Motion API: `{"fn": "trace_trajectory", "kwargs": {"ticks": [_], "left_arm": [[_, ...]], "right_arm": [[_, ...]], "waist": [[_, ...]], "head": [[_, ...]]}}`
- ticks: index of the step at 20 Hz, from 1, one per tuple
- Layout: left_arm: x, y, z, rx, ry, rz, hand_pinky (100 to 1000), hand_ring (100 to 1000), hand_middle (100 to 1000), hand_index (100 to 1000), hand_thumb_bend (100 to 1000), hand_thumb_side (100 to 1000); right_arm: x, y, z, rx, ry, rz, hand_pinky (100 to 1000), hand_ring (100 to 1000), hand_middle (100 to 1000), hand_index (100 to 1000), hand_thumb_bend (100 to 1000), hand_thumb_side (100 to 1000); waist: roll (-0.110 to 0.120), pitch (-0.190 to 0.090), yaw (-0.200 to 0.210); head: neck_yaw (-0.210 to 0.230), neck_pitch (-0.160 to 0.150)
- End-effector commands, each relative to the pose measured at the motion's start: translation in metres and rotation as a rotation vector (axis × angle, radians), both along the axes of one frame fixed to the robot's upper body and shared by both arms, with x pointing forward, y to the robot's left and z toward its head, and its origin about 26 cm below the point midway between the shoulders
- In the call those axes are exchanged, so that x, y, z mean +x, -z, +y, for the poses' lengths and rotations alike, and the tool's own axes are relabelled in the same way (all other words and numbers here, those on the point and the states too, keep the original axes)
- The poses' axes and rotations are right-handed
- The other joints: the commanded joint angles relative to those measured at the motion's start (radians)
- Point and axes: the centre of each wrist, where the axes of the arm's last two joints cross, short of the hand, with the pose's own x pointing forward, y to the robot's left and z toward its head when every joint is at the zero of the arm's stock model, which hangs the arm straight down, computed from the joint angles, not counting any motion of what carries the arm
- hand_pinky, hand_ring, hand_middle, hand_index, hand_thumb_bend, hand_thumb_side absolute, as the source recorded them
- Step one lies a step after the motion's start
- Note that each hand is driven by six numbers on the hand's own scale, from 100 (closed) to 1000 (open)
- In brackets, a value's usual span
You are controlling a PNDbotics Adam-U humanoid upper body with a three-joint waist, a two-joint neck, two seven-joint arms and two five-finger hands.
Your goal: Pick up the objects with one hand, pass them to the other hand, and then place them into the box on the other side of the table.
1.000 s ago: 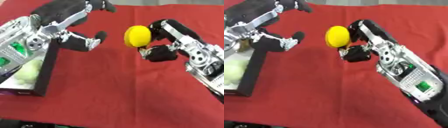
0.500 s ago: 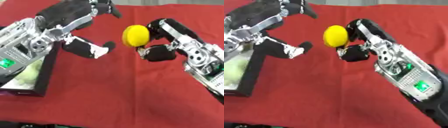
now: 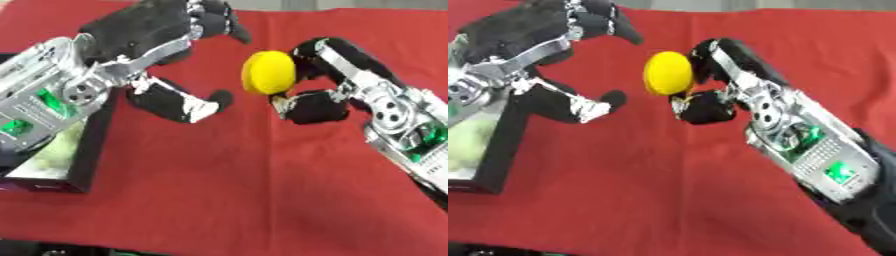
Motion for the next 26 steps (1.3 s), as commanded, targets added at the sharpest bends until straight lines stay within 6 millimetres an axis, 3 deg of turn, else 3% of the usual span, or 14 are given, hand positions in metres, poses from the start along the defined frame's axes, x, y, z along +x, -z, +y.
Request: {"fn": "trace_trajectory", "kwargs": {"ticks": [1, 15, 26], "left_arm": [[-0.004, -0.008, -0.003, -0.021, -0.017, -0.037, 771, 773, 721, 834, 272, 257], [-0.006, -0.002, -0.015, -0.041, -0.051, 0.044, 776, 771, 721, 869, 140, 395], [-0.006, 0.001, -0.015, -0.014, -0.087, 0.062, 777, 779, 731, 882, 197, 458]], "right_arm": [[-0.004, -0.008, 0.001, 0.010, -0.013, -0.034, 786, 679, 522, 535, 100, 100], [-0.005, -0.008, 0.002, 0.091, 0.035, -0.071, 759, 664, 519, 531, 100, 100], [-0.007, -0.004, 0.006, 0.157, 0.047, -0.048, 750, 654, 515, 527, 100, 100]], "waist": [[0.014, -0.080, 0.001], [0.012, -0.078, -0.001], [0.011, -0.076, 0.001]], "head": [[0.001, -0.012], [0.005, -0.015], [0.003, -0.015]]}}
